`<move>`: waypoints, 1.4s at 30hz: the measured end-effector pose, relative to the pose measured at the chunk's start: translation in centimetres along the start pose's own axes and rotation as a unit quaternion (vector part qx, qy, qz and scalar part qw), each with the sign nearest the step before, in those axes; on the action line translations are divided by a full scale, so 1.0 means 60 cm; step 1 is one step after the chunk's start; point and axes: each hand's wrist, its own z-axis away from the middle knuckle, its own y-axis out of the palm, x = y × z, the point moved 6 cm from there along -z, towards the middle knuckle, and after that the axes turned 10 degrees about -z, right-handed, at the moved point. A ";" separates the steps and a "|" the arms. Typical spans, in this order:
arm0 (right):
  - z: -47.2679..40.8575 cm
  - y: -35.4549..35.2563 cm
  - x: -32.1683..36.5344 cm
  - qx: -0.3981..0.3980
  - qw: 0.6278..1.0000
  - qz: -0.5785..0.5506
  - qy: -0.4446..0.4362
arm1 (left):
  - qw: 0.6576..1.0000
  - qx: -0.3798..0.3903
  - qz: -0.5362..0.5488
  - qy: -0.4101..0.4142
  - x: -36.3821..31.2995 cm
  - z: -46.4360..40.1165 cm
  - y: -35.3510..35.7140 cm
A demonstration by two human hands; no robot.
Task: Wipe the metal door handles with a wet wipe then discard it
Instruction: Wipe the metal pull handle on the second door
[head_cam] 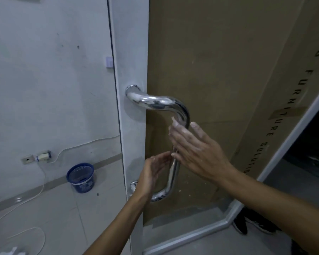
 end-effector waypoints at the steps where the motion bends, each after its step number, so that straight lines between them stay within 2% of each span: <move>1: 0.000 0.000 0.008 0.020 0.999 0.008 -0.026 | 1.000 0.002 0.006 -0.002 0.000 -0.001 -0.001; 4: -0.015 -0.014 0.001 0.035 0.997 0.034 -0.065 | 1.000 0.007 0.013 -0.007 0.002 -0.004 -0.001; 8: -0.037 -0.040 -0.045 0.003 0.994 0.090 -0.067 | 1.000 0.014 0.017 -0.012 0.010 -0.005 -0.004; 12: -0.039 -0.049 -0.039 0.018 0.991 0.108 -0.071 | 0.999 0.020 0.025 -0.016 0.015 -0.007 -0.003; 20: -0.042 -0.016 0.027 0.127 0.973 0.139 -0.131 | 0.998 0.005 0.050 -0.024 0.016 -0.004 -0.009; 22: -0.039 0.002 0.049 0.159 0.968 0.130 -0.146 | 0.998 -0.012 0.054 -0.029 0.023 -0.003 -0.015; 27: -0.012 0.035 0.098 0.181 0.965 0.100 -0.163 | 0.997 -0.033 0.061 -0.045 0.037 0.003 -0.027; 33: 0.030 0.059 0.148 0.195 0.971 0.026 -0.137 | 0.996 -0.046 0.058 -0.059 0.062 0.011 -0.035; 35: 0.048 0.073 0.166 0.223 0.965 0.001 -0.137 | 0.996 -0.051 0.047 -0.062 0.070 0.013 -0.040; 38: 0.055 0.076 0.175 0.207 0.971 -0.073 -0.091 | 0.995 -0.051 0.036 -0.072 0.075 0.015 -0.042; 42: 0.081 0.095 0.194 0.194 0.971 -0.116 -0.083 | 0.995 -0.042 0.019 -0.086 0.086 0.019 -0.040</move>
